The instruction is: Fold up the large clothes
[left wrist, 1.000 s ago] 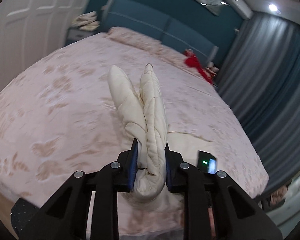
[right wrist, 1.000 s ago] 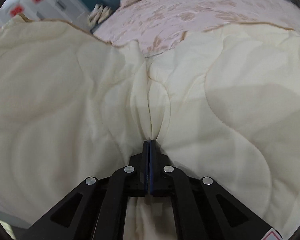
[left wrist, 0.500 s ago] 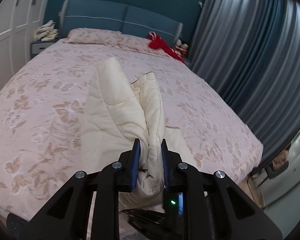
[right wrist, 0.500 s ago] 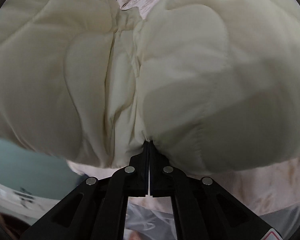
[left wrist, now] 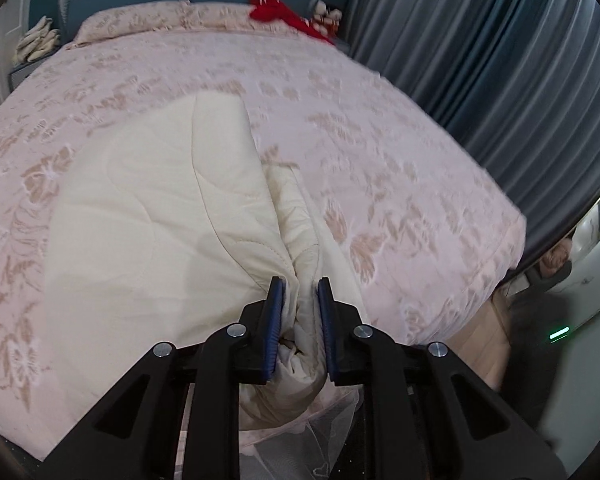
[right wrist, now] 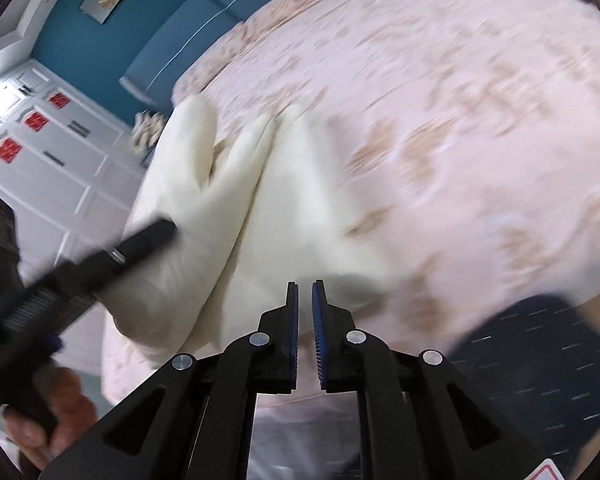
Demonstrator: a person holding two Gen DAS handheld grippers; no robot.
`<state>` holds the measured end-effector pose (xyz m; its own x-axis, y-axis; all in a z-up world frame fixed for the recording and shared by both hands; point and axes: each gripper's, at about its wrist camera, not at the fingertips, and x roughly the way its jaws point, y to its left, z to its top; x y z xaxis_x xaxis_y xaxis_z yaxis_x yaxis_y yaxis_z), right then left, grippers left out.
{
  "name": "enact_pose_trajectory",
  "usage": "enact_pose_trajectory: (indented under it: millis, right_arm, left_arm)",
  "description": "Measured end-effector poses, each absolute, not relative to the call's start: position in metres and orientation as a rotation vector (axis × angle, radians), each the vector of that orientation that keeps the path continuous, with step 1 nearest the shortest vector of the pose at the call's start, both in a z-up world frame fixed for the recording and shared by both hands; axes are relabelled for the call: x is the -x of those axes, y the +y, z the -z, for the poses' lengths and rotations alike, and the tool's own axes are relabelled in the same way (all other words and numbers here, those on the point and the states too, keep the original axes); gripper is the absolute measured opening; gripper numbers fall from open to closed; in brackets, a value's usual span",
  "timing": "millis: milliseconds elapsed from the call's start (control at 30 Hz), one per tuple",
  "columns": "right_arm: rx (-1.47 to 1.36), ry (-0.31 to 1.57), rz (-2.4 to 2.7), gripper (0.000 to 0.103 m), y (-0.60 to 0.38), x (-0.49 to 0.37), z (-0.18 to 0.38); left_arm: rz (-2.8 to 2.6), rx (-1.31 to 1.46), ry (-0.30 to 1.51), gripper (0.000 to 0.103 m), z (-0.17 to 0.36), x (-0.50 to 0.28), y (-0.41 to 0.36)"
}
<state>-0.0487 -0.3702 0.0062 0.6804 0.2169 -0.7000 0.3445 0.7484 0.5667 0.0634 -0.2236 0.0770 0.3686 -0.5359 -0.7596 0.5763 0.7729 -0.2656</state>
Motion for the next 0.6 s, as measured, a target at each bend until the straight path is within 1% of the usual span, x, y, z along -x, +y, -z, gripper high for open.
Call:
enact_pose_trajectory:
  millis: [200,333,433,500,533,567,600]
  right_arm:
    - [-0.705,0.794,0.116,0.011,-0.388,0.065,-0.026]
    - [-0.653,0.785,0.097,0.013,-0.391,0.061,-0.039]
    - [-0.644,0.783,0.09,0.013,-0.398,0.057,-0.041]
    - [-0.639,0.781,0.09,0.014,-0.398,0.055,-0.043]
    - [-0.624,0.779,0.099,0.017,-0.397,0.057,-0.046]
    - [-0.611,0.773,0.102,0.021,-0.395,0.06,-0.051]
    - [-0.603,0.762,0.097,0.034,-0.394,0.061,-0.055]
  left_arm:
    - [0.704,-0.086,1.042,0.017,-0.039,-0.063,-0.245]
    - [0.697,-0.13,1.055,0.018,-0.021,-0.061,-0.255]
    - [0.705,-0.115,1.05,0.022,-0.021,-0.062,-0.255]
    - [0.742,-0.049,1.064,0.027,-0.031,-0.065,-0.248]
    - [0.768,0.011,1.063,0.029,-0.041,-0.067,-0.24]
    - [0.799,0.081,1.045,0.035,-0.056,-0.067,-0.228]
    - [0.826,0.137,1.014,0.041,-0.073,-0.065,-0.214]
